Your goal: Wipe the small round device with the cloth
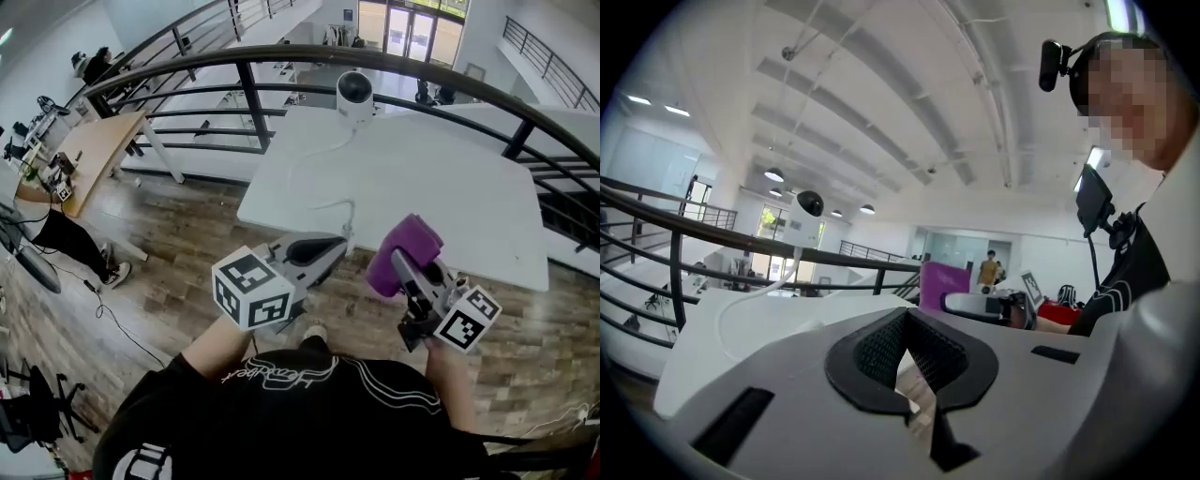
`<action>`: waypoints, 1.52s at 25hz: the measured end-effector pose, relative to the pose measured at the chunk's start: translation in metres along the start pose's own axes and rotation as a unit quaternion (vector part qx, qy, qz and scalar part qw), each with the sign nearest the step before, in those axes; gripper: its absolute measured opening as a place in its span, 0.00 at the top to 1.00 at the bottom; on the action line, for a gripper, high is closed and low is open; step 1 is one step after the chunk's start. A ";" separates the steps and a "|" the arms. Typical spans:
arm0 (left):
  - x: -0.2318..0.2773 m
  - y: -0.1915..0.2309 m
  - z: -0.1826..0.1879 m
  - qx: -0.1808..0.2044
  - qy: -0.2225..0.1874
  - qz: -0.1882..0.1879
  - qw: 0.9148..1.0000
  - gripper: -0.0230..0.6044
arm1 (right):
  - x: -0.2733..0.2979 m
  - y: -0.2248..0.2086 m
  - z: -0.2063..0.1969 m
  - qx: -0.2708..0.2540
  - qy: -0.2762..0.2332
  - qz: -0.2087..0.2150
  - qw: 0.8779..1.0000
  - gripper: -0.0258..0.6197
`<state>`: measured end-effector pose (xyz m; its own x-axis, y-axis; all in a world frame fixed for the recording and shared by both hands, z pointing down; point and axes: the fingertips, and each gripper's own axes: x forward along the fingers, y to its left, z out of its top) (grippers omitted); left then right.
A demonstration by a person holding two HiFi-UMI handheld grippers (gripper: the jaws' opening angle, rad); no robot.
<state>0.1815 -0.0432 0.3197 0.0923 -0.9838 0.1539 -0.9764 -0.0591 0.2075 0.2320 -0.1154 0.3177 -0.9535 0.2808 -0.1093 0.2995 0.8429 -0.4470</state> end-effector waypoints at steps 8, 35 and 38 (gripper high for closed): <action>0.041 0.112 0.036 -0.001 0.000 -0.007 1.000 0.95 | 0.088 -0.068 0.031 -0.004 -0.004 -0.013 1.000 0.87; 0.079 0.217 0.044 -0.003 -0.009 -0.007 1.000 0.79 | 0.153 -0.108 0.067 -0.034 -0.028 0.026 0.999 0.87; 0.092 0.226 0.055 -0.006 -0.017 -0.003 1.000 0.69 | 0.156 -0.117 0.081 -0.033 -0.028 0.033 0.999 0.87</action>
<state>-0.0413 -0.1559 0.3279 0.0912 -0.9886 0.1199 -0.9736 -0.0632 0.2193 0.0455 -0.2070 0.2814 -0.9317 0.3117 -0.1866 0.3608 0.8528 -0.3775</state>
